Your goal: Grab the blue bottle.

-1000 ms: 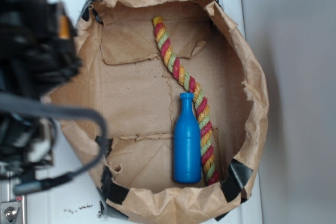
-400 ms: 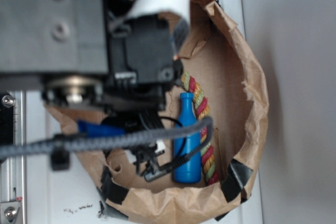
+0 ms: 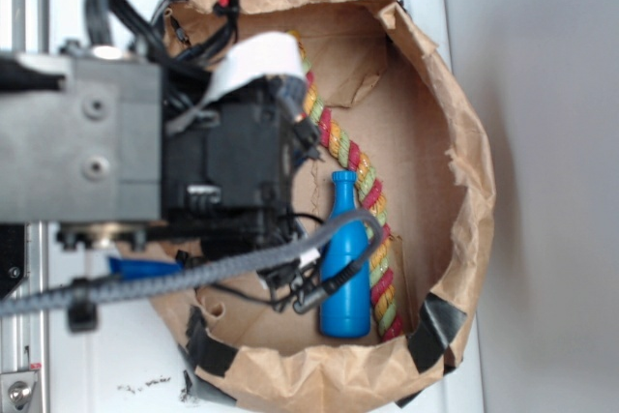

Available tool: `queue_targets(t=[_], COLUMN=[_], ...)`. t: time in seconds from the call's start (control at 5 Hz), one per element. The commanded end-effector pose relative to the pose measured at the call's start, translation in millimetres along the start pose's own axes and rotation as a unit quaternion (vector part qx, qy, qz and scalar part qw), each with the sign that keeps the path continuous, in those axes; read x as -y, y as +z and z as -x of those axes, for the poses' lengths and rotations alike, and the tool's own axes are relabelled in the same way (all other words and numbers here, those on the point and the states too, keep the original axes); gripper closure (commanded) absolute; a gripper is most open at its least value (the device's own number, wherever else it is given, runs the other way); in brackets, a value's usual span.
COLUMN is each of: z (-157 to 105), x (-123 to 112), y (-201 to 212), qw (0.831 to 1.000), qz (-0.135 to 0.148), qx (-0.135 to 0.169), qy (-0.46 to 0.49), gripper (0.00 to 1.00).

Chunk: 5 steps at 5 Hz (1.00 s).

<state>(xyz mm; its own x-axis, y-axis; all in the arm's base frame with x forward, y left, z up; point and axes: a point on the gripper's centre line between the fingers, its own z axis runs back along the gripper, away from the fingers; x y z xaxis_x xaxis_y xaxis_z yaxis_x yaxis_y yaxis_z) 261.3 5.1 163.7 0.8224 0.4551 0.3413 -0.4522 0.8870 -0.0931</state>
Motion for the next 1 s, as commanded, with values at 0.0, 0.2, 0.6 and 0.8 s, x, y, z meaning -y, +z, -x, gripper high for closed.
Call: queue_targets(t=[0.0,0.2,0.6,0.8], z=[-8,2,1,-36], x=[1,4,15,26], y=[11,-8,-43,-73], qw=[1.000,0.998,0.988,0.982], qz=[0.012,0.044,0.047,0.034], qx=[0.018,0.016,0.006,-0.026], qy=[0.002,0.042,0.149,0.183], gripper=[0.00,0.00,0.00,0.00])
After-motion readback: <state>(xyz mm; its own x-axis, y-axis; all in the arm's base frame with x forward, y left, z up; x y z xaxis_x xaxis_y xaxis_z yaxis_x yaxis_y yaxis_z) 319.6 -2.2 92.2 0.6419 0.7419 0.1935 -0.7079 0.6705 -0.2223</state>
